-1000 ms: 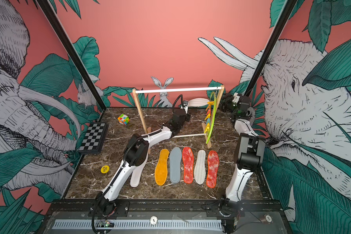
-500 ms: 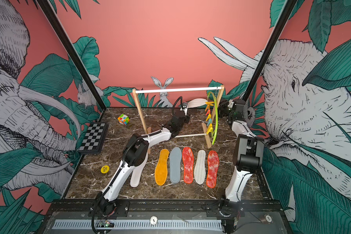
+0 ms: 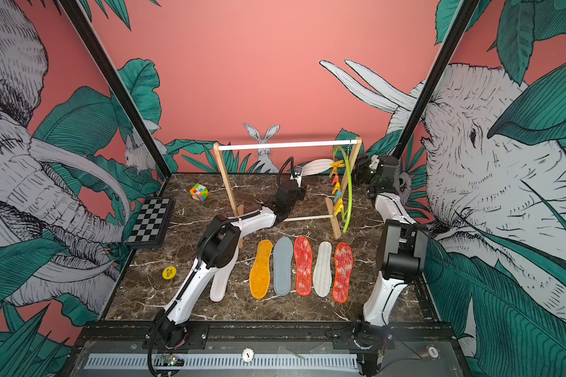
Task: Take the shoe insoles off the hanger
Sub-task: Open the clamp at the hanger.
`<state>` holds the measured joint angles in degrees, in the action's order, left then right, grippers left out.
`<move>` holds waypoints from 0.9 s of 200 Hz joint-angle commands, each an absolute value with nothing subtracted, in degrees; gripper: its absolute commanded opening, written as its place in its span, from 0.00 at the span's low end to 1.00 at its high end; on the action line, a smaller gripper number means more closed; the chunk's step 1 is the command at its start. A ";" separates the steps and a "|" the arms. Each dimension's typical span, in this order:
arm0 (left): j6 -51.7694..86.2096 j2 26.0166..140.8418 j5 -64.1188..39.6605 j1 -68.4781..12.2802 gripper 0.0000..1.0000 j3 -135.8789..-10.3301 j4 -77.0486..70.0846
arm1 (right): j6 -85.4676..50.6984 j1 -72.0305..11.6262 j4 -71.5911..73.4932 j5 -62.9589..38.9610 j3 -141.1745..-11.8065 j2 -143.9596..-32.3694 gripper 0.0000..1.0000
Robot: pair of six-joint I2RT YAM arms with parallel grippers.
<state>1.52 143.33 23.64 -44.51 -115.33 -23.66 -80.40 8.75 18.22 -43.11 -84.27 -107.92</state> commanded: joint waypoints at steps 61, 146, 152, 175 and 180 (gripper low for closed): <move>2.11 137.02 23.47 -44.40 0.00 -114.16 -25.57 | -80.07 7.12 20.01 -44.30 -85.88 -106.43 0.56; 2.25 136.50 23.55 -44.47 0.00 -113.63 -25.14 | -81.45 6.79 21.19 -44.56 -86.18 -107.45 0.33; 2.20 136.49 23.60 -44.39 0.00 -113.49 -25.21 | -81.45 6.78 21.33 -44.56 -86.20 -107.48 0.32; 2.27 136.07 24.04 -44.41 0.00 -112.54 -25.28 | -81.47 6.85 21.35 -44.56 -86.17 -107.58 0.29; 2.28 135.99 24.16 -44.47 0.00 -112.25 -25.35 | -81.47 6.80 21.42 -44.56 -86.16 -107.58 0.29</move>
